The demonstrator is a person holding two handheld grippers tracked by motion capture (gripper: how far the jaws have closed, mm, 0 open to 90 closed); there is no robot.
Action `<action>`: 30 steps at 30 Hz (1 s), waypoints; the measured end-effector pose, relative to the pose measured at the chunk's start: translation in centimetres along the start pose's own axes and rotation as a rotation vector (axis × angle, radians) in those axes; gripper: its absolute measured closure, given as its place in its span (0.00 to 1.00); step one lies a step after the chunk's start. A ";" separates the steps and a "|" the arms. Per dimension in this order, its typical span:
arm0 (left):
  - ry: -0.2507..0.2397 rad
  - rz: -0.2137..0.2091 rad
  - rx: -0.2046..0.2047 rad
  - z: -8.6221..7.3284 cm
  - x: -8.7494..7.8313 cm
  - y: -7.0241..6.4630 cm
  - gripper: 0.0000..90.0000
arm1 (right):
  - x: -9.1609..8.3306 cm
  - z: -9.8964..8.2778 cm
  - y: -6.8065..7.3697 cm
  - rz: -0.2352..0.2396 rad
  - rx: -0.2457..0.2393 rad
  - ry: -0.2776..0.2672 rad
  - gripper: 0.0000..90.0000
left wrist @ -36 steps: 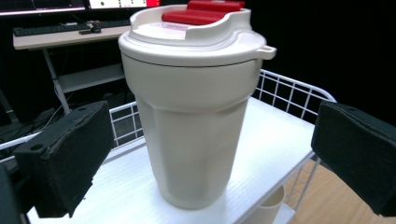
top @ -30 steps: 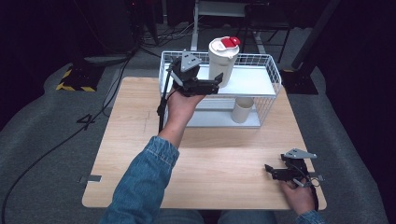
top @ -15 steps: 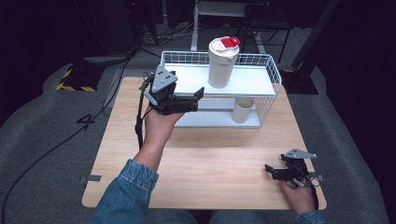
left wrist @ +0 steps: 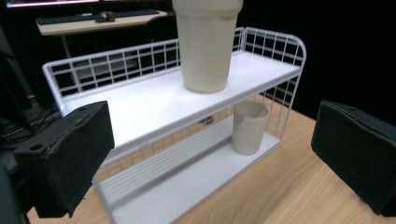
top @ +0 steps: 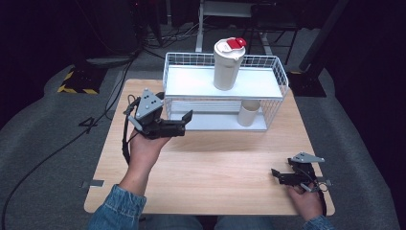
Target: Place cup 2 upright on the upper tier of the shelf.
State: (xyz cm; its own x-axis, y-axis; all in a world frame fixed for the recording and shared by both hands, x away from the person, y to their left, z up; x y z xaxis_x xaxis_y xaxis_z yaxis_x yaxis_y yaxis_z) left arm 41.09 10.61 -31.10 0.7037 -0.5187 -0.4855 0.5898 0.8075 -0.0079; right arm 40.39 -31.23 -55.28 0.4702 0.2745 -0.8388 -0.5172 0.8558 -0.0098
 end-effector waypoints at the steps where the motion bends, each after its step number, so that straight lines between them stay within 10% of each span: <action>1: 0.008 0.003 0.001 -0.6 -0.1 0.1 0.00 | 0.0 0.0 0.0 0.001 -0.001 0.001 0.13; 16: 0.113 -0.014 0.015 -8.2 -1.1 0.7 0.00 | 0.0 0.0 0.0 0.001 -0.001 0.001 0.13; 30: 0.215 0.038 -0.061 -15.8 0.1 2.4 0.00 | 0.0 0.0 0.0 0.001 -0.001 0.001 0.13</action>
State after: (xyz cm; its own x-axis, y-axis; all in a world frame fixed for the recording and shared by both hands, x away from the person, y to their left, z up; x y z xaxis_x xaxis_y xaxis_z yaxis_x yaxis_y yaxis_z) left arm 36.32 16.97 -44.93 0.6204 -0.4212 -0.6616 0.5348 0.8442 -0.0359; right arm 40.38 -31.23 -55.27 0.4688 0.2752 -0.8393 -0.5181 0.8553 -0.0090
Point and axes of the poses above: each handheld gripper's, and its own axes: x roughly forward along the jaws, z roughly out of its top, y roughly to its left, the point moved 7 cm from there along x, roughly forward along the jaws, and after that the axes turned 14 degrees about y, right-handed, at the moved point
